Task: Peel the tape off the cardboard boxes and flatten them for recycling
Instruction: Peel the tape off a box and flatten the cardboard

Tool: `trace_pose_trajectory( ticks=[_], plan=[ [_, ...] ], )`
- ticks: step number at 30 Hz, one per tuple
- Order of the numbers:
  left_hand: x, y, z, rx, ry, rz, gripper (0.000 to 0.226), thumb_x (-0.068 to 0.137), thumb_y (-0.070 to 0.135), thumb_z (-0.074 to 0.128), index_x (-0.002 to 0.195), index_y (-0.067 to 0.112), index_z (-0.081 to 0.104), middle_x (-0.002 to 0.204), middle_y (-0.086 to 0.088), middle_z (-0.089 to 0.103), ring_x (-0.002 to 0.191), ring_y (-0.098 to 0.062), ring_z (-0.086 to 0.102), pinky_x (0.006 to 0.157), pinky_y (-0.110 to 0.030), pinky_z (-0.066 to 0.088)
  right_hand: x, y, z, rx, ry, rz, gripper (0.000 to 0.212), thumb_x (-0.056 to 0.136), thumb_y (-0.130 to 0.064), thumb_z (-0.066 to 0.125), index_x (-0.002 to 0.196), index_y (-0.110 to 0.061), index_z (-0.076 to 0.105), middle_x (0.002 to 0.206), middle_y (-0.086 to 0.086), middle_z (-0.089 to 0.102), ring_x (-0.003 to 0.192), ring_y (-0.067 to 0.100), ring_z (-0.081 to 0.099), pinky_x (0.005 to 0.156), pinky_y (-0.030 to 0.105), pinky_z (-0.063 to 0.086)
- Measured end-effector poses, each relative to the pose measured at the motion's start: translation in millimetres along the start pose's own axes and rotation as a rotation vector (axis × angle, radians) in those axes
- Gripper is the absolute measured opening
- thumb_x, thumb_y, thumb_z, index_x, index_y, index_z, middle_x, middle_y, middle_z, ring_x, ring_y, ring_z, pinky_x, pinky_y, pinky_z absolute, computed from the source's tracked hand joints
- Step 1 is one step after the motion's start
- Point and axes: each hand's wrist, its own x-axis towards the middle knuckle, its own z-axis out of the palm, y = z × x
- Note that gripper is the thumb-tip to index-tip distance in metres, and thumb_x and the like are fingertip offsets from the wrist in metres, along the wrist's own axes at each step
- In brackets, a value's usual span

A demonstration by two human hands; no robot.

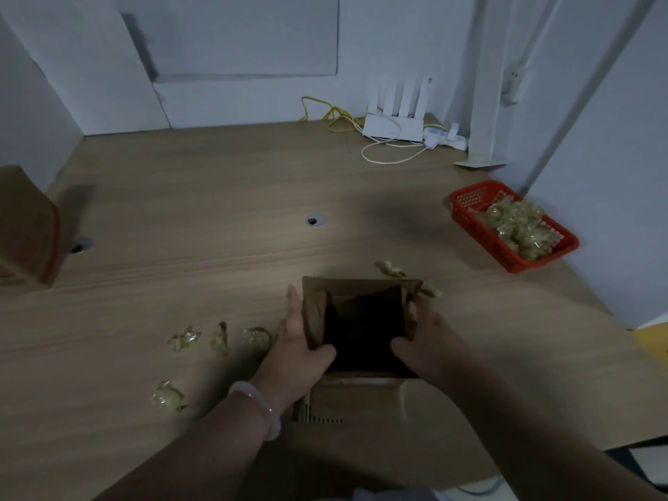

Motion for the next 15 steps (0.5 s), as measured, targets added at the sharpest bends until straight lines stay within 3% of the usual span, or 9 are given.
trace_pose_trajectory(
  ticks=[3, 6, 8, 10, 13, 15],
  plan=[
    [-1.8, 4.1, -11.0, -0.115, -0.031, 0.092, 0.084, 0.087, 0.013, 0.052, 0.148, 0.048, 0.006, 0.153, 0.011, 0.026, 0.141, -0.011, 0.024, 0.116, -0.031, 0.021, 1.3, 5.5, -14.7, 0.232, 0.082, -0.065, 0.071, 0.079, -0.023, 0.059, 0.139, -0.035, 0.024, 0.121, 0.001, 0.053, 0.112, 0.027, 0.055, 0.081, 0.032, 0.042],
    [-12.0, 7.8, -25.0, -0.014, -0.027, 0.237, 0.077, 0.086, 0.005, 0.053, 0.135, 0.058, 0.027, 0.144, 0.013, 0.038, 0.134, -0.006, 0.033, 0.111, -0.023, 0.026, 2.1, 12.6, -29.7, 0.54, 0.089, -0.035, 0.053, 0.082, -0.019, 0.062, 0.128, -0.035, 0.041, 0.115, 0.0, 0.058, 0.103, 0.024, 0.06, 0.08, 0.037, 0.049],
    [-18.7, 3.1, -33.8, 0.207, -0.042, 0.416, 0.082, 0.081, 0.002, 0.055, 0.14, 0.05, 0.023, 0.15, 0.016, 0.03, 0.14, 0.0, 0.023, 0.111, -0.013, 0.017, 0.0, 18.6, -39.0, 0.995, -0.001, 0.061, 0.043, 0.087, -0.016, 0.053, 0.128, -0.028, 0.049, 0.114, 0.008, 0.064, 0.096, 0.029, 0.067, 0.075, 0.047, 0.057],
    [-24.8, -5.0, -37.1, 0.484, -0.125, 0.567, 0.091, 0.077, 0.007, 0.054, 0.148, 0.044, 0.01, 0.155, 0.025, 0.011, 0.14, 0.012, 0.003, 0.111, -0.005, 0.002, -3.8, 27.6, -46.2, 1.345, -0.086, 0.141, 0.041, 0.089, -0.029, 0.043, 0.126, -0.02, 0.056, 0.111, 0.013, 0.069, 0.096, 0.033, 0.069, 0.071, 0.053, 0.056],
    [-29.5, -20.5, -30.1, 0.729, -0.288, 0.659, 0.089, 0.077, 0.013, 0.05, 0.149, 0.039, 0.005, 0.155, 0.026, -0.003, 0.139, 0.013, -0.01, 0.111, -0.008, -0.01, -7.3, 47.0, -48.8, 1.352, -0.188, 0.239, 0.058, 0.092, -0.056, 0.033, 0.119, -0.014, 0.061, 0.098, 0.012, 0.073, 0.101, 0.034, 0.068, 0.078, 0.059, 0.054],
    [-29.6, -32.8, -23.1, 0.803, -0.373, 0.643, 0.086, 0.079, 0.014, 0.047, 0.15, 0.036, 0.003, 0.156, 0.021, -0.006, 0.141, 0.007, -0.013, 0.116, -0.018, -0.009, -10.8, 58.0, -42.0, 1.217, -0.258, 0.268, 0.055, 0.091, -0.059, 0.045, 0.118, -0.015, 0.064, 0.106, 0.012, 0.072, 0.102, 0.033, 0.067, 0.083, 0.057, 0.054]
  ],
)
